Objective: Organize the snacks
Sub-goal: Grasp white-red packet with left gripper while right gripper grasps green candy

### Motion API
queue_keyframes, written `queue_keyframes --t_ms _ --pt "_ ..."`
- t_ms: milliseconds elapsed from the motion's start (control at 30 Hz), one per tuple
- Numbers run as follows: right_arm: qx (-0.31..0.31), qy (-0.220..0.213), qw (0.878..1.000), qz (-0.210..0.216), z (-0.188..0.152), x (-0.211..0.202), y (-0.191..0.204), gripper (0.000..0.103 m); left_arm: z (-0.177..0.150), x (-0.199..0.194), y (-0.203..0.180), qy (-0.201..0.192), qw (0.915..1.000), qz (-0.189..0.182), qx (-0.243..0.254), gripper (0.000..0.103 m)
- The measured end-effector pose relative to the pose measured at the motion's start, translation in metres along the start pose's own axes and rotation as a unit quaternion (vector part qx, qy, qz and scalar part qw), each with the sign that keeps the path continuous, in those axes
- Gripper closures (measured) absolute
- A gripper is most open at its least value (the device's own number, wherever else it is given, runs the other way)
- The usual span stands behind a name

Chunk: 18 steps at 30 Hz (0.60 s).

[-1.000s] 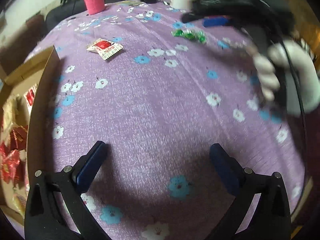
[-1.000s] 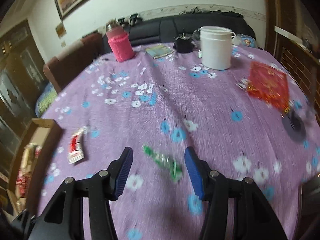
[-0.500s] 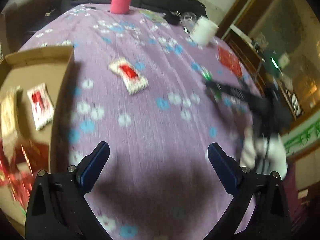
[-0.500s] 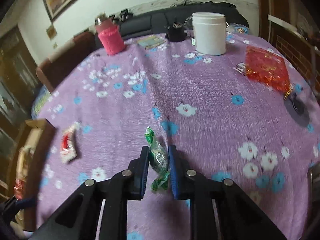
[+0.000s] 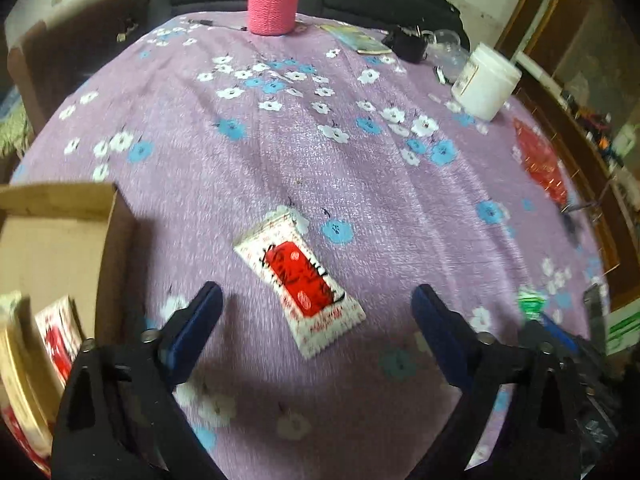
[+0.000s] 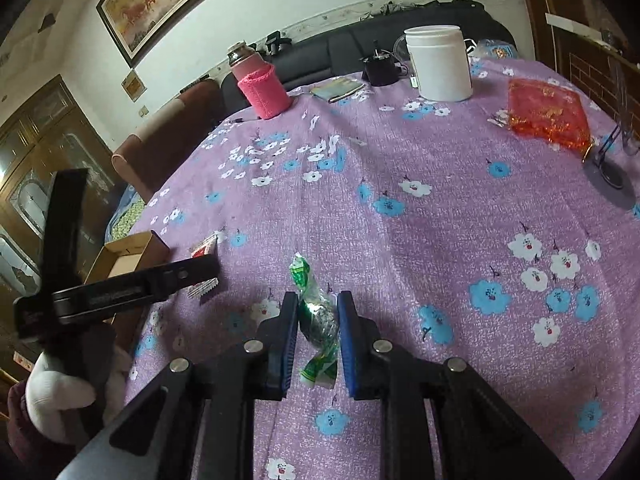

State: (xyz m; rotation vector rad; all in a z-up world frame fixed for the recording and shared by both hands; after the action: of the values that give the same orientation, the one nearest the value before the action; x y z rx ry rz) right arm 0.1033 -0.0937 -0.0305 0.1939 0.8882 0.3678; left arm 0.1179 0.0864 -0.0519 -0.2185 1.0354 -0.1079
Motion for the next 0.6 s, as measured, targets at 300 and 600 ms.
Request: queue_keyframes --t_ms 300,600 --pt "-0.002 0.001 1.000 -0.001 -0.001 0.002 0.000 0.081 -0.005 -0.002 -0.001 -0.011 0.9994 0.014 0.031 0.074" --pt "-0.007 -0.007 1.000 -0.014 -0.002 0.002 0.000 0.081 -0.025 -0.033 -0.006 -0.023 0.9992 -0.028 0.018 0.074"
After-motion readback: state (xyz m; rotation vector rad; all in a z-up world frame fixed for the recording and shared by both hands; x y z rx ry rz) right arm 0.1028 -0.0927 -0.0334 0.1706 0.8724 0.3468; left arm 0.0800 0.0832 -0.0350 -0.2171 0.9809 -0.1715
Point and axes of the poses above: each gripper's, at about its wrist camera, not at the fingertips, and x roughly the way its jaws point, y to its left, z to its top, the point moved 7 cm from there along x, roughly the way its jaws point, and after that the axes turned 5 degrees about -z, right-handed, at the moved point
